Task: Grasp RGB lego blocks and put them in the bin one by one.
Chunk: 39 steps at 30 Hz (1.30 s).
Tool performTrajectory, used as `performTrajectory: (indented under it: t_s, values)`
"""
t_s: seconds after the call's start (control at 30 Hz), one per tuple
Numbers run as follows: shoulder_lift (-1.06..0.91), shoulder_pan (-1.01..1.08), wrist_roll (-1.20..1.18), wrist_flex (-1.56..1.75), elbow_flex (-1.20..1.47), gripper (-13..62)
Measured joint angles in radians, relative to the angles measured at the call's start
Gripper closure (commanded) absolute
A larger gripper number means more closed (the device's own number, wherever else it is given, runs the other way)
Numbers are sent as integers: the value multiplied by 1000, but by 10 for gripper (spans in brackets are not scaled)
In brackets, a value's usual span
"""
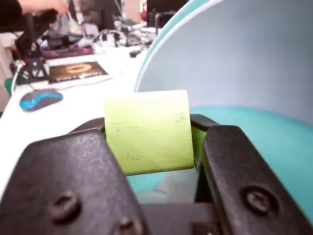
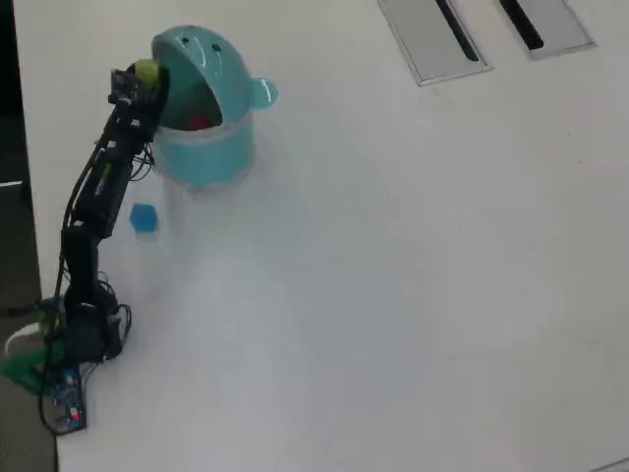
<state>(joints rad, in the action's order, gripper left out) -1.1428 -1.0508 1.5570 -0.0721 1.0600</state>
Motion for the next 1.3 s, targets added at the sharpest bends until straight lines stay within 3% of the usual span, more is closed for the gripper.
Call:
performTrajectory:
  t_s: [0.27, 0.57, 0.93, 1.3]
  values:
    - [0, 3, 126, -31, -3, 207]
    - [-43, 6, 199, -94, 8, 193]
    - [-272, -14, 199, -232, 189, 192]
    - [-551, -23, 196, -276, 603, 192]
